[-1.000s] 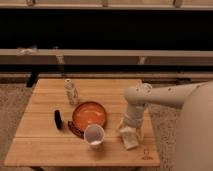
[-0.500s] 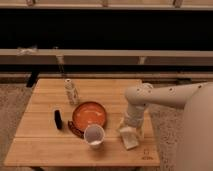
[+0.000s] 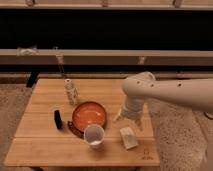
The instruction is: Place the eraser in the ceramic cup
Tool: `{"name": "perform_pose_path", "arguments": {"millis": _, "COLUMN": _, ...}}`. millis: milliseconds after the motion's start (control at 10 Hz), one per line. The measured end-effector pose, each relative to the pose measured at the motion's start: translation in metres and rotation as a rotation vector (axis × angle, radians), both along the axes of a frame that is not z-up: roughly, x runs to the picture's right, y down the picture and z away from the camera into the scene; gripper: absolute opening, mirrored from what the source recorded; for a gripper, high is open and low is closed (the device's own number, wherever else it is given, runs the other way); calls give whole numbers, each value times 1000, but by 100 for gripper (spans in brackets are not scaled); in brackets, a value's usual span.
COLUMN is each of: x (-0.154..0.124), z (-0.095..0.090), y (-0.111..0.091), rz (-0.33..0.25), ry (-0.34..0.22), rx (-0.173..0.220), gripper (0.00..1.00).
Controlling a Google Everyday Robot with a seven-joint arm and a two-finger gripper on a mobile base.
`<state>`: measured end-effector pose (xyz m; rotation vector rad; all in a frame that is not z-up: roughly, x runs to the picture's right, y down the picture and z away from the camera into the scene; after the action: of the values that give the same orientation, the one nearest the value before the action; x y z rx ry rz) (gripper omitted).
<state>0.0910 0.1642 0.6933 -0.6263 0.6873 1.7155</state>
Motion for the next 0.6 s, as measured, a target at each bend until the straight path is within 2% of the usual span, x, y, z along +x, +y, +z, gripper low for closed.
{"name": "perform_pose_path", "arguments": {"millis": 200, "x": -34, "z": -9, "y": -11, "rz": -68, "ry": -48, "rx": 39, "gripper": 80}}
{"name": "perform_pose_path", "arguments": {"millis": 300, "x": -82, "z": -19, "y": -16, "rz": -166, "ry": -119, "rx": 77, "gripper": 80}}
{"name": "perform_pose_path", "arguments": {"millis": 400, "x": -110, "z": -22, "y": -18, "rz": -232, "ry": -165, "rx": 98, "gripper": 80}}
{"name": "perform_pose_path", "arguments": {"millis": 600, "x": -152, "z": -29, "y": -16, "rz": -320, "ry": -237, "rx": 119, "gripper": 80}}
